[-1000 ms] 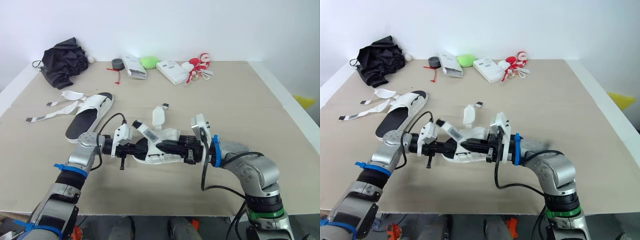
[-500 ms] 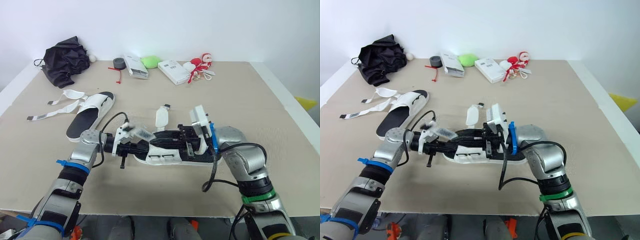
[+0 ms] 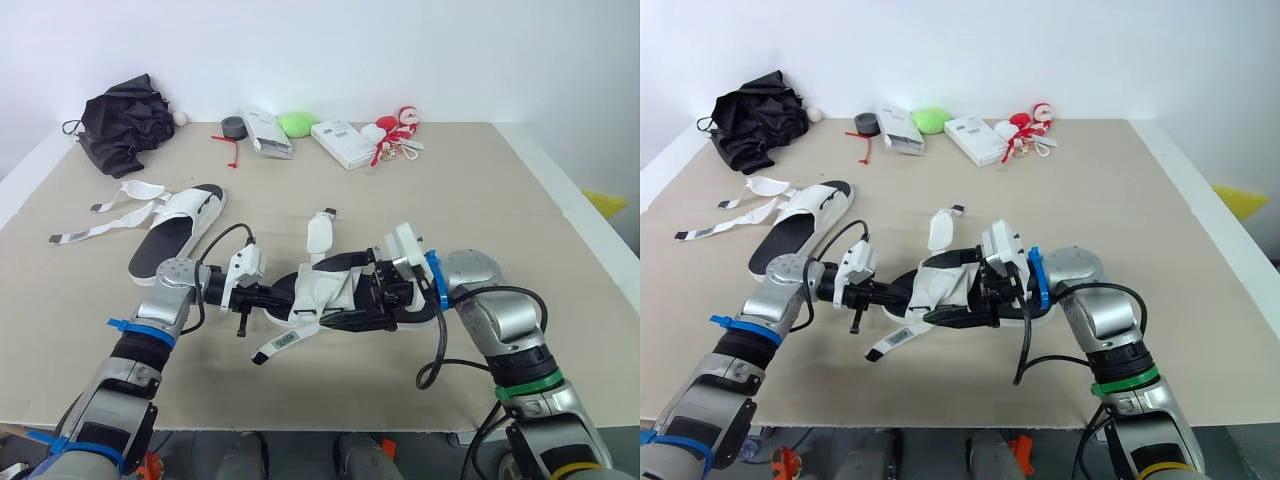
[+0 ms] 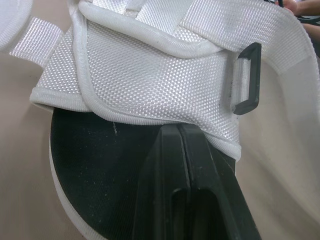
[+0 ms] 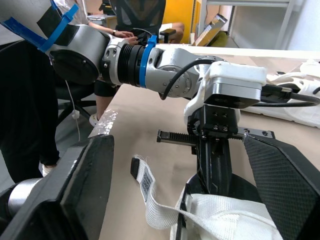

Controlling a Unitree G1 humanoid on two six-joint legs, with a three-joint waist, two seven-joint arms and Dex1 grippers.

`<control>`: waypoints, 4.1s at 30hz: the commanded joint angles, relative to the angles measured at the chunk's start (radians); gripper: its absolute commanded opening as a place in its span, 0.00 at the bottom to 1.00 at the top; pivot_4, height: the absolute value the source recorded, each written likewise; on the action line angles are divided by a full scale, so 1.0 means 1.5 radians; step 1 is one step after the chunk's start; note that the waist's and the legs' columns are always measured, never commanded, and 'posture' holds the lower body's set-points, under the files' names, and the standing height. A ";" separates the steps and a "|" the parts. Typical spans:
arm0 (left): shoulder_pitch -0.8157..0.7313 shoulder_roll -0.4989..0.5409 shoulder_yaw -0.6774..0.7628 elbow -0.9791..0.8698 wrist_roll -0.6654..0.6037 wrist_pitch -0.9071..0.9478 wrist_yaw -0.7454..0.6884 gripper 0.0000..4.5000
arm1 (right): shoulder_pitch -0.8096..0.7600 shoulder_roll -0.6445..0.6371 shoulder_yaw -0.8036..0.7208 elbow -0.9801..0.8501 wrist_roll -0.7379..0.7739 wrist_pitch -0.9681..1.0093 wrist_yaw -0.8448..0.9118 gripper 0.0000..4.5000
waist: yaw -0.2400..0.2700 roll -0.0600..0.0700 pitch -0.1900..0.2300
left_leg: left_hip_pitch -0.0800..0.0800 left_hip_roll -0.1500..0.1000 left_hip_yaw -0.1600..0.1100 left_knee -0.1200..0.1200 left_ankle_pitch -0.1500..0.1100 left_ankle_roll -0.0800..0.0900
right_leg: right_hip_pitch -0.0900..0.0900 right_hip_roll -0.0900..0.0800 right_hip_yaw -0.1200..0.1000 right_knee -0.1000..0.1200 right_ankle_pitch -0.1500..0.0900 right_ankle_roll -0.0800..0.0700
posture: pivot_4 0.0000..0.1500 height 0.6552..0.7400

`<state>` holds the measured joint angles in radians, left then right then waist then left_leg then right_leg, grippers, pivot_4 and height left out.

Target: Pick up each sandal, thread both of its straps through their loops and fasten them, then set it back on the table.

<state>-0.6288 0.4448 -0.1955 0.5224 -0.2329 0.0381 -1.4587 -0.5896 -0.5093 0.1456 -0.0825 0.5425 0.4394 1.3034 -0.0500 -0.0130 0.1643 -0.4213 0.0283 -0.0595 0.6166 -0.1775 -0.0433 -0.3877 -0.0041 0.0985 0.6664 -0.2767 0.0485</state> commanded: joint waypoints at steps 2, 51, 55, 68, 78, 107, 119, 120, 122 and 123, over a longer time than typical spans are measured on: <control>0.034 0.012 -0.047 0.038 0.054 0.024 0.003 0.00 | -0.078 -0.077 -0.053 -0.119 0.147 0.246 -0.051 0.99 | 0.001 0.000 0.000 | 0.000 0.000 0.000 0.000 0.000 0.000 | 0.000 0.000 0.000 0.000 0.000 0.000 | 1.00 0.98; 0.042 -0.034 -0.048 0.070 0.054 0.008 0.029 0.00 | -0.273 -0.212 0.388 -0.056 -0.364 -0.259 0.207 0.99 | 0.013 0.001 -0.001 | 0.000 -0.004 0.001 0.002 0.001 0.000 | 0.003 -0.006 -0.002 -0.001 -0.001 0.004 | 1.00 0.98; 0.043 -0.035 -0.049 0.070 0.054 0.009 0.028 0.00 | -0.262 -0.254 0.401 -0.080 -0.376 -0.302 0.207 0.99 | 0.013 0.001 -0.001 | 0.000 -0.004 0.001 0.002 0.001 0.000 | 0.003 -0.006 -0.002 -0.001 -0.002 0.004 | 1.00 0.98; 0.030 -0.043 -0.051 0.097 0.059 -0.001 0.027 0.00 | -0.287 -0.254 0.356 -0.027 -0.410 -0.325 0.207 0.99 | 0.013 0.001 -0.001 | 0.001 -0.005 0.000 0.002 0.001 0.000 | 0.004 -0.007 -0.002 -0.001 -0.002 0.004 | 1.00 0.98; 0.026 -0.046 -0.052 0.114 0.063 -0.009 0.026 0.00 | -0.358 -0.271 0.336 -0.098 -0.170 -0.054 0.207 0.99 | 0.013 0.002 -0.001 | 0.001 -0.005 0.000 0.002 0.001 0.000 | 0.004 -0.007 -0.002 -0.001 -0.002 0.004 | 1.00 0.98; 0.035 -0.052 -0.050 0.124 0.062 -0.016 0.034 0.00 | -0.414 0.026 0.398 0.053 -0.267 0.330 0.019 0.88 | 0.015 0.001 -0.003 | 0.004 -0.005 -0.003 0.002 0.001 0.000 | 0.004 -0.008 -0.009 0.000 -0.002 0.002 | 1.00 0.98; 0.032 -0.054 -0.050 0.126 0.061 -0.015 0.034 0.00 | -0.405 0.025 0.415 0.054 -0.268 0.332 0.037 0.01 | 0.015 0.001 -0.003 | 0.004 -0.005 -0.004 0.002 0.001 0.000 | 0.004 -0.008 -0.010 0.000 -0.002 0.001 | 1.00 0.98; 0.032 -0.054 -0.050 0.127 0.061 -0.015 0.035 0.00 | -0.405 0.024 0.415 0.052 -0.266 0.334 0.039 0.01 | 0.015 0.001 -0.003 | 0.004 -0.005 -0.004 0.002 0.001 0.000 | 0.004 -0.008 -0.010 0.000 -0.002 0.001 | 1.00 0.98; 0.032 -0.055 -0.050 0.128 0.061 -0.015 0.035 0.00 | -0.404 0.023 0.415 0.049 -0.265 0.336 0.041 0.01 | 0.015 0.001 -0.003 | 0.004 -0.005 -0.004 0.002 0.001 0.000 | 0.005 -0.008 -0.010 0.000 -0.002 0.001 | 1.00 0.98; 0.032 -0.055 -0.050 0.128 0.061 -0.015 0.035 0.00 | -0.404 0.021 0.414 0.049 -0.264 0.334 0.044 0.01 | 0.015 0.001 -0.003 | 0.004 -0.005 -0.004 0.002 0.001 0.000 | 0.005 -0.008 -0.010 0.000 -0.002 0.001 | 1.00 0.98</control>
<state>-0.6514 0.3652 -0.1953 0.6308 -0.2337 -0.0241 -1.4249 -1.1901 -0.4696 0.7798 0.0087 0.1423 0.9406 1.3531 -0.0281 -0.0110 0.1597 -0.4160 0.0209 -0.0660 0.6195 -0.1758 -0.0431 -0.3807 -0.0168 0.0835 0.6662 -0.2796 0.0504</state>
